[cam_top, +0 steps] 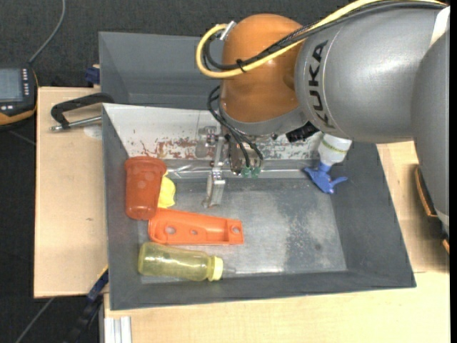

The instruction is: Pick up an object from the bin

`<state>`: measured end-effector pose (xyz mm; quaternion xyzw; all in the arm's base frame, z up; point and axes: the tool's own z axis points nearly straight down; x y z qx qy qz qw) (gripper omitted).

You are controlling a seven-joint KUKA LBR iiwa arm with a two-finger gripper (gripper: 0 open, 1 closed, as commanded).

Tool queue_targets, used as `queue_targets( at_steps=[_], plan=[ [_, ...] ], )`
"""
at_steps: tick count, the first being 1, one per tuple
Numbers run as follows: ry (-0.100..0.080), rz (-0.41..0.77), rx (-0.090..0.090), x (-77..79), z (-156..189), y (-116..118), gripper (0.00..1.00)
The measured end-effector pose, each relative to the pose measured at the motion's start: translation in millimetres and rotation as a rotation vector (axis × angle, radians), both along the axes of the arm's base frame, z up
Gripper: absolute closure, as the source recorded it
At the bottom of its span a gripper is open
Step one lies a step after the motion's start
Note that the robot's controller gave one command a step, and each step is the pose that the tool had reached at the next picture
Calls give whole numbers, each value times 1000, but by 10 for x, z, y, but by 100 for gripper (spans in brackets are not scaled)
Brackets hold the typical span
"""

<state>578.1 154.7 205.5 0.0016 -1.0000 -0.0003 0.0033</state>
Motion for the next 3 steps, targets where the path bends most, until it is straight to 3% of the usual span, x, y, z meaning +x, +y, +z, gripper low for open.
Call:
queue_targets(
  at_steps=[1, 2, 3],
  plan=[
    [-9, -2, 1, 16, 53, -9, 0],
    [-8, 85, 2, -246, -655, -82, 0],
    [-2, 118, 1, -405, -823, -100, 0]
  ],
)
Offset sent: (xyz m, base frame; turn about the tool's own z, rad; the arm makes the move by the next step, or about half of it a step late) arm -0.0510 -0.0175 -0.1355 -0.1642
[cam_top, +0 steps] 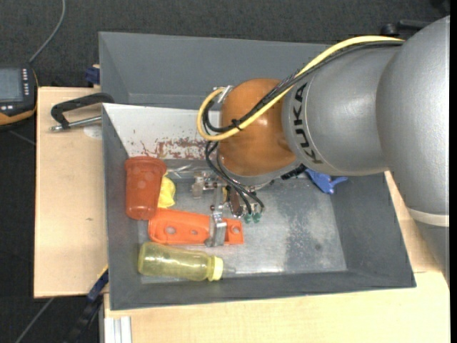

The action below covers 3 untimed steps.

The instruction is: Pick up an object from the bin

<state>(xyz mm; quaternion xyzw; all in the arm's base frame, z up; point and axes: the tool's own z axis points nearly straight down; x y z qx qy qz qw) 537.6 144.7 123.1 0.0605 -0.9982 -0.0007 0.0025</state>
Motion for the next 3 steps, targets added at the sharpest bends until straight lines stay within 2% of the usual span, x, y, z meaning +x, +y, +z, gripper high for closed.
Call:
queue_targets(
  at_steps=[1, 2, 3],
  plan=[
    [-12, 45, 3, 12, 116, 39, 0],
    [-10, 82, 3, -3, -404, 116, 0],
    [-17, 111, 6, -27, -518, 157, 100]
  ],
)
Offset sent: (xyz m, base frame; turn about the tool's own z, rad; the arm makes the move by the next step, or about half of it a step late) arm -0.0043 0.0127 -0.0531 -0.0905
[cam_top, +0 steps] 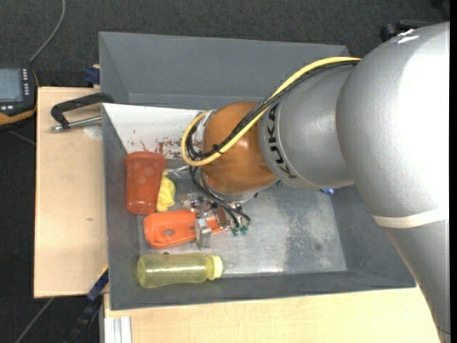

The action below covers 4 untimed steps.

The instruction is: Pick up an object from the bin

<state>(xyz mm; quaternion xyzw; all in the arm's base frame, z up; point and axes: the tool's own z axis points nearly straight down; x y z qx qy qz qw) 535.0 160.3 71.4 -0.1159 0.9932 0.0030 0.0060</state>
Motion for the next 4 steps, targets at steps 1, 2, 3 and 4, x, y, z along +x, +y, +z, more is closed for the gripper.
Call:
queue_targets(
  at_steps=[1, 2, 3, 4],
  plan=[
    [1, 0, 0, -2, -5, -1, 100],
    [3, 0, 0, -10, 19, -3, 100],
    [0, 0, 1, -4, 115, 2, 100],
    [-1, 0, 1, 0, 180, 4, 100]
  ],
)
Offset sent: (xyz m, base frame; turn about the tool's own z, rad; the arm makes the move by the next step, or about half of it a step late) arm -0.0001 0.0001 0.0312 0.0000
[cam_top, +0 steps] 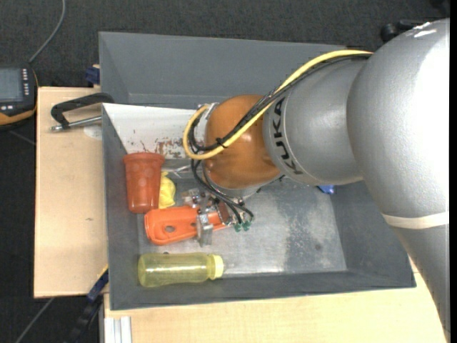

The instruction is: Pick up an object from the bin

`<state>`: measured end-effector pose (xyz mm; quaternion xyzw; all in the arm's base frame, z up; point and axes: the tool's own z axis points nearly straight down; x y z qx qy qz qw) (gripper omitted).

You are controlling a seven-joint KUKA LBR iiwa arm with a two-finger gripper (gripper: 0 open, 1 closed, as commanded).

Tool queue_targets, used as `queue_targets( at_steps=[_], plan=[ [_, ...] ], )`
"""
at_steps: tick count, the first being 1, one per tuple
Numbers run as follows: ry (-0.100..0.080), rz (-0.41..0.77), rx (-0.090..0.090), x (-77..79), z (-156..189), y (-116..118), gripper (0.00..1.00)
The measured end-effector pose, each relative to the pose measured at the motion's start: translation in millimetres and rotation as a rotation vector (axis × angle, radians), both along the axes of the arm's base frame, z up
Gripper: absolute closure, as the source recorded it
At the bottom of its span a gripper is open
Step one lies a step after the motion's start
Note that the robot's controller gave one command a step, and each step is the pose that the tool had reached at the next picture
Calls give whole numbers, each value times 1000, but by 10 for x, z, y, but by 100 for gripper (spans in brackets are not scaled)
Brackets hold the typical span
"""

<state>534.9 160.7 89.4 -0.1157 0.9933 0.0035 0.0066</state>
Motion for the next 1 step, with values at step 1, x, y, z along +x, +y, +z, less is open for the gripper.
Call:
queue_targets(
  at_steps=[1],
  plan=[
    [0, 0, 0, -3, 115, 2, 100]
  ],
)
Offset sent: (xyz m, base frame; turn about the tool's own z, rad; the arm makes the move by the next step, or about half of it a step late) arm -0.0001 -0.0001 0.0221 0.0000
